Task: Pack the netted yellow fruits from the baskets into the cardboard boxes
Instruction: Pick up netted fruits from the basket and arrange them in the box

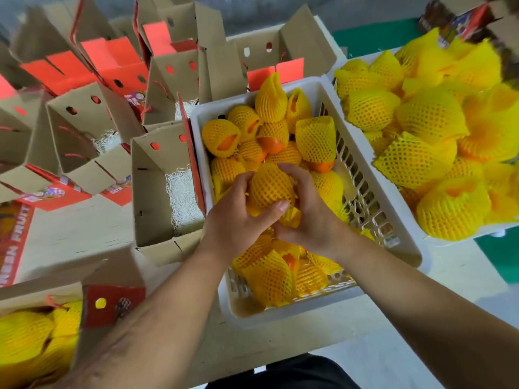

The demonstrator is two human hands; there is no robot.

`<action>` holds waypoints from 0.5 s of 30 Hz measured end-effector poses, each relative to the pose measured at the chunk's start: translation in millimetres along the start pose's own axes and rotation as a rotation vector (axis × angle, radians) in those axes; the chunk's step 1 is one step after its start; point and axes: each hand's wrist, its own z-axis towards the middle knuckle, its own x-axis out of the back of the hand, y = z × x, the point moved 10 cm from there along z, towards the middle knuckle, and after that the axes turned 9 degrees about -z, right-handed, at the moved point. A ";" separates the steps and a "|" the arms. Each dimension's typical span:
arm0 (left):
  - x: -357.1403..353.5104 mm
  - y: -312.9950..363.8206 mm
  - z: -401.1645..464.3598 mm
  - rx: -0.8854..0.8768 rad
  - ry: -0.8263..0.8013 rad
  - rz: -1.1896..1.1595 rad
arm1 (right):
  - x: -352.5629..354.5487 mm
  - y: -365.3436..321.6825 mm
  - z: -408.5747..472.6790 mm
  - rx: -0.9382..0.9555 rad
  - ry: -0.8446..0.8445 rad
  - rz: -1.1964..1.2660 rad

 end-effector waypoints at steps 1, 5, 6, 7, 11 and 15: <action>1.2 0.1 -0.6 -0.001 0.011 -0.031 | -1.5 -4.0 -1.4 0.032 -0.016 -0.010; 0.7 4.3 -1.0 -0.048 0.018 0.071 | 18.7 36.3 -18.6 -0.259 -0.127 -0.262; 0.6 4.5 -0.9 -0.064 0.022 0.102 | 18.3 61.2 -33.6 -0.417 -0.309 -0.522; 0.7 4.4 -0.7 -0.079 0.029 0.115 | 12.8 84.6 -55.4 -0.553 -0.566 -0.772; -0.9 5.2 -0.6 -0.127 0.037 0.119 | -20.4 105.9 -80.4 -0.618 -1.005 -1.015; -1.1 6.9 -1.2 -0.148 0.046 0.125 | -32.2 106.0 -67.9 -0.547 -1.074 -1.215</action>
